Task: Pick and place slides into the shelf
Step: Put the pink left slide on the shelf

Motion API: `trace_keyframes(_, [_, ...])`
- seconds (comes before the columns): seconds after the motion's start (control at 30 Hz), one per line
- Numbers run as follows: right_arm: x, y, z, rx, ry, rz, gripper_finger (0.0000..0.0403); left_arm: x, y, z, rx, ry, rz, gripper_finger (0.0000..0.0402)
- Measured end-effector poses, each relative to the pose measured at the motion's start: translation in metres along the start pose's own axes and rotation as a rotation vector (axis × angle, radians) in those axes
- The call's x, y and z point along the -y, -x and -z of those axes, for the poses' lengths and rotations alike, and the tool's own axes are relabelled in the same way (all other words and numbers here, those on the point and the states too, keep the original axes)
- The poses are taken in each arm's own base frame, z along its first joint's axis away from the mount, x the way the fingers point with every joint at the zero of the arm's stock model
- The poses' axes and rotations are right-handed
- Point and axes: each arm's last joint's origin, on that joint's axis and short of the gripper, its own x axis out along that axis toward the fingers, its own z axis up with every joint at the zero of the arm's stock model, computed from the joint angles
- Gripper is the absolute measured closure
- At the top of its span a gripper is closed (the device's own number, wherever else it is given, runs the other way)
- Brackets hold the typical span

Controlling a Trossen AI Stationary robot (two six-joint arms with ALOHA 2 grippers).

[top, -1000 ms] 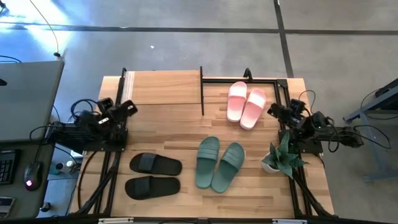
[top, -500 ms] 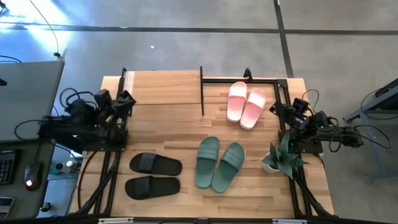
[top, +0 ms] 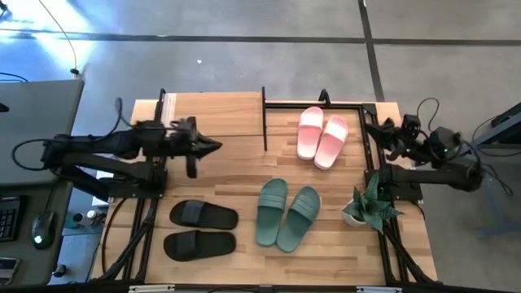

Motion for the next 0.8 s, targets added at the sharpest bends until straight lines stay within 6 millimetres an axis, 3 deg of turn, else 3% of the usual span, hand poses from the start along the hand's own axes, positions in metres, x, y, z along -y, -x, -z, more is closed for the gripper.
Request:
trace_keyframes(0.2, [-0.021,-0.014,-0.027,-0.156,0.204,0.108,0.0399,-0.001,-0.024,0.013,-0.139,-0.047,-0.055,0.0396])
trace_keyframes(0.37, [-0.035,-0.037,-0.041,-0.334,0.382,0.239,0.0368,-0.001,-0.028,0.017,-0.171,-0.051,-0.064,0.0396])
trace_keyframes(0.63, [-0.048,-0.079,-0.045,-0.661,0.629,0.539,0.0291,-0.002,-0.027,0.017,-0.181,-0.053,-0.066,0.0396])
trace_keyframes(0.8, [-0.051,-0.108,-0.034,-0.855,0.762,0.674,0.028,-0.002,-0.027,0.017,-0.181,-0.052,-0.066,0.0396])
